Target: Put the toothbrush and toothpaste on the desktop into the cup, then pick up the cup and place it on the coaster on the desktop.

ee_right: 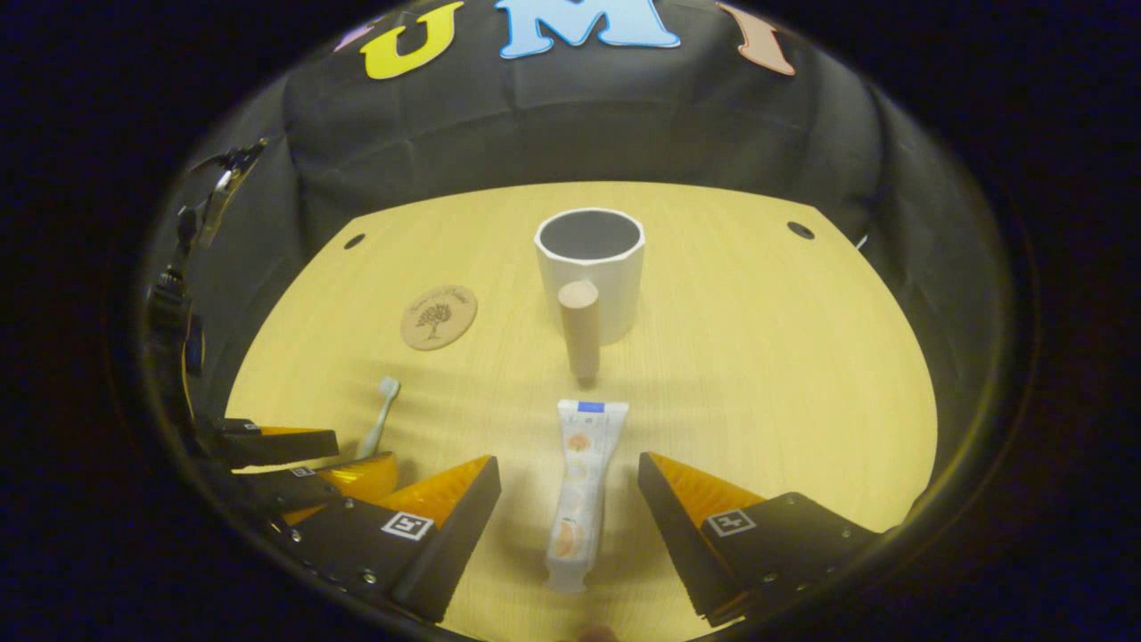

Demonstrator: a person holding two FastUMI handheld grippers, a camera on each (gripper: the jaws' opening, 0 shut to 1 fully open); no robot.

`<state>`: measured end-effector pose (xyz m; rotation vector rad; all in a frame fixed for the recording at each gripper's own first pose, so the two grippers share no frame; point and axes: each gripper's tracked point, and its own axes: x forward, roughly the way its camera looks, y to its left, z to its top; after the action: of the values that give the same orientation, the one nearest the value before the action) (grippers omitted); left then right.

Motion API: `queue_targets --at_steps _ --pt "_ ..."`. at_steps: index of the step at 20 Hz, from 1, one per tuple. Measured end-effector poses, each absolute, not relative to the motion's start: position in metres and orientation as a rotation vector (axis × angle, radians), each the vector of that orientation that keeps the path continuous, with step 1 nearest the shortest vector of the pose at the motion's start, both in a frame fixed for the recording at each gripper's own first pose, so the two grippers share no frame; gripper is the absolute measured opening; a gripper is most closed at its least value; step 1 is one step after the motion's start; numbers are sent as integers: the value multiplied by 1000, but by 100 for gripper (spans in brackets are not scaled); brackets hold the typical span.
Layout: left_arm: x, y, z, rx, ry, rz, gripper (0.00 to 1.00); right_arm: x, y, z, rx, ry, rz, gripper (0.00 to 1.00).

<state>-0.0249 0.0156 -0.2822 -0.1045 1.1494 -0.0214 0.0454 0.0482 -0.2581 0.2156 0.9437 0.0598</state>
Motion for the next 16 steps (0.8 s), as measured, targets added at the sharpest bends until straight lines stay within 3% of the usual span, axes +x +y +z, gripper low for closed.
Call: queue_targets --at_steps 4,13,15,16 --pt "-31 19 -299 -114 1227 -23 99 39 51 -280 218 1060 53 97" --pt "-31 23 -303 -46 1255 -11 96 43 50 -297 174 1095 55 99" --pt "-30 23 -304 -46 1255 -5 90 42 48 -297 173 1104 53 89" --pt "-30 23 -303 -50 1253 0 80 42 46 -299 169 1105 44 89"
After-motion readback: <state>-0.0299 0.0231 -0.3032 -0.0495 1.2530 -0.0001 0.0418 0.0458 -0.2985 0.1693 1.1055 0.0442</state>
